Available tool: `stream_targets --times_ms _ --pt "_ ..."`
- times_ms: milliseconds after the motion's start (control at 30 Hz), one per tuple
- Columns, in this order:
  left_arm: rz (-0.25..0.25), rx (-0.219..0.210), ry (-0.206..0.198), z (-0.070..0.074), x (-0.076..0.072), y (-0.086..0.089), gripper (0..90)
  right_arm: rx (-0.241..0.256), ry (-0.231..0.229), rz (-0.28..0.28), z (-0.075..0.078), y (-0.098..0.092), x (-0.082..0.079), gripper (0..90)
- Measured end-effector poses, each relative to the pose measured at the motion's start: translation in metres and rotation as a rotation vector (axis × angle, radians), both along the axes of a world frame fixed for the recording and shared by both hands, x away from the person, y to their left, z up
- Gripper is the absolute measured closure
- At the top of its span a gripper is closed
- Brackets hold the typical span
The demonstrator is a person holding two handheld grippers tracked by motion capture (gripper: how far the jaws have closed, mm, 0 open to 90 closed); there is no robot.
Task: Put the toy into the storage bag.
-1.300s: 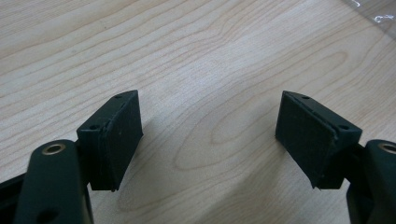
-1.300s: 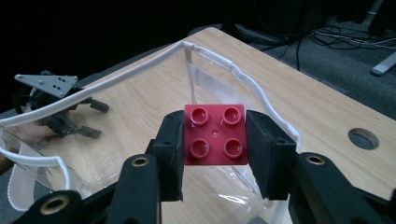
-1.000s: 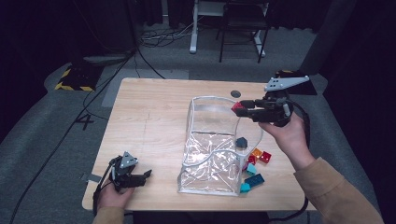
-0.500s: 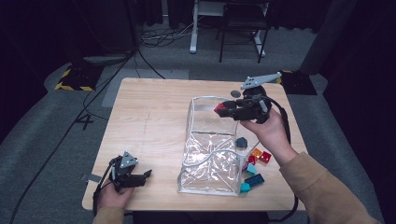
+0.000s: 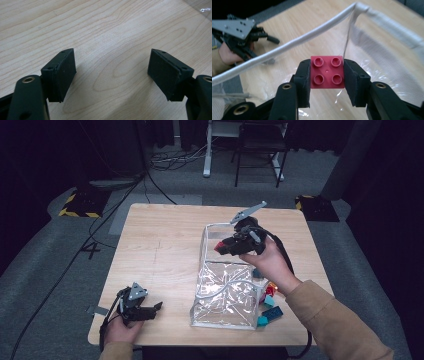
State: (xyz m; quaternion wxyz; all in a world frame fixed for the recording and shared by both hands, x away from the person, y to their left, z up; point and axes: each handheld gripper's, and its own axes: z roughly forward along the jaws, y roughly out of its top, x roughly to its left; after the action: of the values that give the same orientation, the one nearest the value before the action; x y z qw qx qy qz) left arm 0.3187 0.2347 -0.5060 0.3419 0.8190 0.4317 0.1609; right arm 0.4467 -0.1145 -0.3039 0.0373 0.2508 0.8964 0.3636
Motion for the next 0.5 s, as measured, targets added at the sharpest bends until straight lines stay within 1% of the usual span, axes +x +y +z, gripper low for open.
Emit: stream_targets --times_ms 133,167,200,233,333,400,500 --pt "0.000 0.001 0.000 0.000 0.000 0.000 23.0 -0.051 0.041 0.015 -0.008 0.008 0.003 58.9" --pt "0.000 0.000 0.000 0.000 0.000 0.000 23.0 -0.079 0.068 0.020 -0.012 0.010 0.004 58.9" --pt "0.000 0.000 0.000 0.000 0.000 0.000 23.0 -0.089 0.084 0.022 -0.013 0.012 0.005 58.9" --pt "0.000 0.000 0.000 0.000 0.000 0.000 23.0 -0.102 0.088 0.027 -0.014 0.012 0.005 58.8" --pt "0.000 0.000 0.000 0.000 0.000 0.000 23.0 -0.111 0.130 0.038 -0.017 0.013 0.006 58.3" --pt "0.000 0.000 0.000 0.000 0.000 0.000 23.0 -0.109 0.131 0.037 -0.017 0.013 0.006 55.3" --pt "0.000 0.001 0.000 0.000 0.000 0.000 23.0 -0.083 0.144 0.039 -0.016 0.011 0.006 49.6"
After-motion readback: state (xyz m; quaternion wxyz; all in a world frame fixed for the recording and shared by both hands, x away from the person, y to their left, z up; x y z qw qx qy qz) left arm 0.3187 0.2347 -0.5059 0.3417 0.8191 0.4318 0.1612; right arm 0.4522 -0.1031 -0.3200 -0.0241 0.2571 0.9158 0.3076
